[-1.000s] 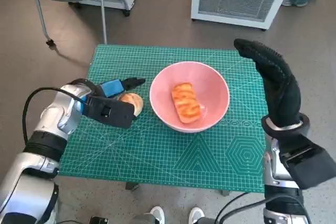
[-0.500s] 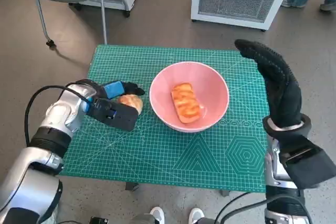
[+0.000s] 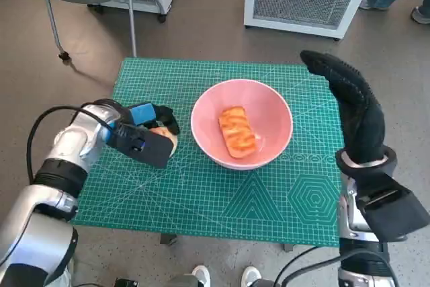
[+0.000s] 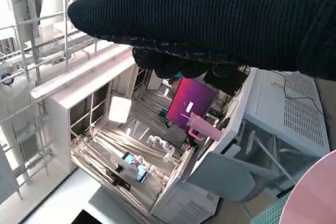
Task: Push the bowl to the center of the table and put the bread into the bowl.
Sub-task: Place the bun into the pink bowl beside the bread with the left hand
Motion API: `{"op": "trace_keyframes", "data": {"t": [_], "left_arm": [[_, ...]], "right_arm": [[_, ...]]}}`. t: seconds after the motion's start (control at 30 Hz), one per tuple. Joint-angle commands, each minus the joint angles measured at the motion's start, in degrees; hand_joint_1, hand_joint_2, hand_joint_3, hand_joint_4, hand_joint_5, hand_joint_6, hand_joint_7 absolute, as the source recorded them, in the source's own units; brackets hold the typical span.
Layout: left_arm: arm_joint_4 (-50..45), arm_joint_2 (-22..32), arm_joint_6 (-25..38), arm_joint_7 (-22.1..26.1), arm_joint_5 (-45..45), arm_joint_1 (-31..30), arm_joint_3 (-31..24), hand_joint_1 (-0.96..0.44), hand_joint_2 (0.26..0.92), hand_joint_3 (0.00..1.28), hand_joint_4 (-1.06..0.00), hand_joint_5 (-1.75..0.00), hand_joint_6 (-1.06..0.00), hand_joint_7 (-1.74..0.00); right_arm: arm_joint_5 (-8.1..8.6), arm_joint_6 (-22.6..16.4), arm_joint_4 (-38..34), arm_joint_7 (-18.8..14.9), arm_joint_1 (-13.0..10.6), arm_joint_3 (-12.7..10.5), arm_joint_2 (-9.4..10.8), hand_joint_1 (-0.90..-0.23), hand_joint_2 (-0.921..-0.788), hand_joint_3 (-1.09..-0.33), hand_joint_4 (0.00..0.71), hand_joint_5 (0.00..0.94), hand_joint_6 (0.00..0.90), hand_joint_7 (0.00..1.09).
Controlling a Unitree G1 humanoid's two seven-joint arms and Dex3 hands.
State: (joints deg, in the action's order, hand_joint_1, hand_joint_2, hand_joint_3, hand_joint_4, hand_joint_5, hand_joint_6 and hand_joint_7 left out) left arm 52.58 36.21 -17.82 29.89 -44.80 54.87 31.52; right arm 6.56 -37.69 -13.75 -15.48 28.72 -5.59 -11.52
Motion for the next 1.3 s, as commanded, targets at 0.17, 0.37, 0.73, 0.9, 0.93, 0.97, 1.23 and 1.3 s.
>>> {"op": "trace_keyframes", "data": {"t": [0.17,0.37,0.73,0.9,0.93,0.97,1.23,1.3], "left_arm": [[-15.0,5.7,-0.8,0.8,8.0,0.9,-9.9,0.0,0.919,0.07,-0.67,-1.29,-0.68,-1.01],[-26.9,6.7,0.0,1.4,13.4,0.3,-15.7,0.0,0.911,0.08,-0.65,-1.35,-0.71,-0.93],[-39.2,2.1,0.3,-3.3,13.9,1.2,-18.4,0.0,0.916,0.06,-0.73,-1.09,-0.62,-1.2],[-40.1,-1.2,-1.7,-6.4,11.3,2.1,-16.4,0.0,0.918,0.06,-0.73,-1.08,-0.61,-1.22],[-40.0,-1.7,-2.1,-6.8,10.9,2.2,-16.0,0.0,0.919,0.06,-0.74,-1.08,-0.61,-1.22],[-39.5,-2.4,-2.9,-7.6,10.1,2.6,-15.3,0.0,0.919,0.06,-0.74,-1.08,-0.6,-1.22],[-33.5,-6.3,-7.6,-11.2,5.3,4.0,-10.2,0.0,0.92,0.04,-0.75,-1.07,-0.61,-1.21],[-31.8,-7.0,-8.3,-11.0,4.9,4.3,-9.1,0.0,0.92,0.06,-0.73,-1.1,-0.6,-1.22]], "right_arm": [[0.26,0.7,-0.7,0.0,-0.5,0.4,0.6,-0.663,-0.921,-0.817,0.203,0.003,-0.001,0.63],[0.67,0.8,-0.7,-0.3,-0.5,0.5,0.6,-0.663,-0.921,-0.818,0.203,0.002,-0.001,0.63],[1.15,1.0,-0.3,-0.5,-0.7,0.8,0.8,-0.661,-0.921,-0.819,0.202,0.002,-0.001,0.63],[1.32,0.7,-0.8,-0.6,-0.7,0.9,0.7,-0.661,-0.921,-0.818,0.202,0.002,-0.001,0.63],[1.38,0.7,-0.8,-0.6,-0.8,0.9,0.7,-0.66,-0.921,-0.818,0.202,0.002,-0.001,0.63],[1.46,0.8,-0.7,-0.7,-0.8,0.9,0.7,-0.66,-0.921,-0.818,0.202,0.002,-0.001,0.63],[1.75,0.9,-0.1,-0.7,-1.3,1.0,0.7,-0.658,-0.921,-0.818,0.202,0.002,-0.001,0.63],[1.7,0.9,0.2,-0.6,-1.5,1.0,0.6,-0.662,-0.921,-0.817,0.202,0.002,-0.001,0.63]]}}
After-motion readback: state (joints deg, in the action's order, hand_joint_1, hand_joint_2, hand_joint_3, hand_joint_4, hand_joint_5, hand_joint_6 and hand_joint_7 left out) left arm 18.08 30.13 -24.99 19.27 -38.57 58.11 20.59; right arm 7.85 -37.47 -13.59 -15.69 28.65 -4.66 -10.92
